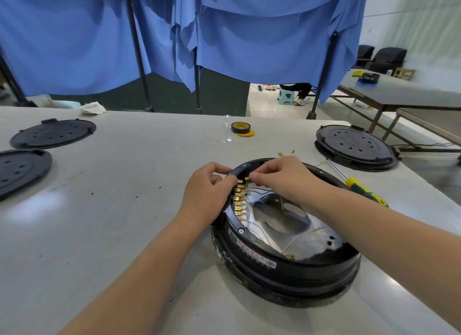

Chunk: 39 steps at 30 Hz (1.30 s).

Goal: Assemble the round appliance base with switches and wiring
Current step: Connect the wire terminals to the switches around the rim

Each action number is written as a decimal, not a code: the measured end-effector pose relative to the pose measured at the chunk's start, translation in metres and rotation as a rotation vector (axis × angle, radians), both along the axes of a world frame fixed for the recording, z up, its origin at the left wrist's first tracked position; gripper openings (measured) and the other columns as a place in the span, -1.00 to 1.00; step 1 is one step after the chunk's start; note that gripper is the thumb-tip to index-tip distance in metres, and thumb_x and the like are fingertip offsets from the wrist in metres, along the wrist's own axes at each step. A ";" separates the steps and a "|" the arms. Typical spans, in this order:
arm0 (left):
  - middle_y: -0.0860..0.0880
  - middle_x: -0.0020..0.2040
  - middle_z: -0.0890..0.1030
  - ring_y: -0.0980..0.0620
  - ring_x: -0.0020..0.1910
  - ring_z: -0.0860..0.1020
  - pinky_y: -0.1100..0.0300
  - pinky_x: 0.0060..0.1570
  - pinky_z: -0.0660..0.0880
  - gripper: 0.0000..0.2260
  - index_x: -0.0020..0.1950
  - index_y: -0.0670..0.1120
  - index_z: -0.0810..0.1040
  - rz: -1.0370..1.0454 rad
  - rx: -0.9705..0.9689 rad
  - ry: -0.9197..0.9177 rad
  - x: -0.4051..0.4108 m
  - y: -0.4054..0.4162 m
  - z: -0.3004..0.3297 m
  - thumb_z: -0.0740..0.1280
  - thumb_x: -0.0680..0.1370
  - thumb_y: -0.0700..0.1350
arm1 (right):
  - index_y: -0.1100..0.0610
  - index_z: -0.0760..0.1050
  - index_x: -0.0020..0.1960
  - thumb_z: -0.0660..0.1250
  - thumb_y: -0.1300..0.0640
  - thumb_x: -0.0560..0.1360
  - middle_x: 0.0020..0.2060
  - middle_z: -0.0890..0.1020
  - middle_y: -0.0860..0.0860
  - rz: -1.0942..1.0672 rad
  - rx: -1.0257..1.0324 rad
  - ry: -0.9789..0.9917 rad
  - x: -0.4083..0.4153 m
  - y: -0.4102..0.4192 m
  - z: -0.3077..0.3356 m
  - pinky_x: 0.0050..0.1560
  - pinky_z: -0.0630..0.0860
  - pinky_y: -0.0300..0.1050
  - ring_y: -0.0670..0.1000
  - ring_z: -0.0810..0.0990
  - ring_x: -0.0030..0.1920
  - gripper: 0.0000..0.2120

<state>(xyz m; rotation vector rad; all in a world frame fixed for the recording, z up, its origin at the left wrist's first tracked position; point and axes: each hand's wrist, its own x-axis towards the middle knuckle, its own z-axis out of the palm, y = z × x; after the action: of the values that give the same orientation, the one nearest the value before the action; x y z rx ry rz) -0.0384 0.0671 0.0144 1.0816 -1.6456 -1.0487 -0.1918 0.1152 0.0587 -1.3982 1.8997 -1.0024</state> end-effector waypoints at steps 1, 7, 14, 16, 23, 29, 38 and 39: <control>-0.18 -0.31 0.66 -0.23 -0.24 0.63 -0.21 -0.14 0.58 -0.96 -0.13 0.00 0.58 0.000 -0.002 -0.002 0.000 0.000 -0.001 0.39 0.43 -0.10 | -0.01 0.65 -0.20 0.44 0.02 0.45 -0.29 0.65 -0.07 -0.002 0.009 -0.010 0.001 0.001 -0.002 -0.34 0.37 -0.34 -0.16 0.54 -0.26 -0.92; -0.21 -0.29 0.65 -0.23 -0.23 0.62 -0.18 -0.13 0.57 -0.96 -0.14 0.00 0.57 0.007 -0.015 -0.013 -0.001 -0.001 -0.001 0.39 0.46 -0.13 | -0.03 0.66 -0.21 0.45 0.01 0.44 -0.32 0.66 -0.13 -0.007 0.000 -0.062 -0.001 0.002 -0.007 -0.37 0.39 -0.40 -0.18 0.56 -0.25 -0.92; -0.22 -0.29 0.65 -0.24 -0.23 0.62 -0.16 -0.15 0.58 -0.95 -0.15 0.01 0.56 0.004 -0.024 -0.018 -0.001 0.001 0.001 0.39 0.47 -0.14 | 0.00 0.67 -0.20 0.45 0.04 0.45 -0.33 0.67 -0.11 0.007 -0.011 -0.110 0.002 -0.001 -0.010 -0.45 0.42 -0.48 -0.21 0.56 -0.32 -0.93; -0.22 -0.28 0.65 -0.24 -0.22 0.62 -0.17 -0.14 0.58 -0.95 -0.15 0.01 0.56 0.005 -0.024 -0.017 -0.001 0.001 0.001 0.39 0.47 -0.14 | 0.00 0.67 -0.21 0.45 0.04 0.44 -0.36 0.67 -0.13 -0.002 -0.018 -0.113 0.001 -0.001 -0.010 -0.47 0.41 -0.47 -0.21 0.56 -0.33 -0.92; -0.20 -0.28 0.66 -0.22 -0.23 0.63 -0.19 -0.15 0.57 -0.96 -0.13 0.01 0.56 -0.001 -0.027 -0.024 -0.001 0.001 0.001 0.39 0.48 -0.13 | 0.01 0.67 -0.18 0.44 0.04 0.45 -0.30 0.67 -0.09 0.003 -0.018 -0.092 0.000 -0.001 -0.012 -0.39 0.45 -0.42 -0.15 0.58 -0.23 -0.93; -0.22 -0.28 0.65 -0.23 -0.23 0.63 -0.21 -0.13 0.57 -0.96 -0.13 0.01 0.57 -0.004 -0.030 -0.014 0.000 0.001 0.001 0.39 0.47 -0.12 | 0.02 0.64 -0.22 0.45 0.05 0.45 -0.37 0.64 -0.10 0.048 -0.038 -0.059 -0.001 -0.001 -0.016 -0.28 0.46 -0.32 -0.16 0.57 -0.30 -0.90; -0.25 -0.27 0.65 -0.26 -0.21 0.62 -0.20 -0.14 0.57 -0.97 -0.11 -0.01 0.57 -0.004 -0.044 -0.023 -0.001 0.002 0.001 0.38 0.48 -0.13 | 0.02 0.66 -0.19 0.44 0.09 0.45 -0.32 0.68 -0.09 0.133 -0.131 0.071 -0.002 0.000 -0.017 -0.23 0.50 -0.41 -0.24 0.60 -0.30 -0.94; -0.25 -0.27 0.65 -0.26 -0.21 0.62 -0.20 -0.14 0.57 -0.97 -0.11 -0.01 0.57 -0.003 -0.046 -0.025 -0.001 0.002 0.001 0.38 0.48 -0.14 | 0.03 0.66 -0.17 0.44 0.09 0.46 -0.31 0.69 -0.09 0.138 -0.143 0.092 -0.001 0.001 -0.016 -0.17 0.52 -0.36 -0.21 0.62 -0.26 -0.95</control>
<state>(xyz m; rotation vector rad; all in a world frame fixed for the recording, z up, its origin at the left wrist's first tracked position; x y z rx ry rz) -0.0391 0.0689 0.0156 1.0661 -1.6842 -0.9980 -0.1932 0.1159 0.0423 -1.6597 1.7967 -1.0397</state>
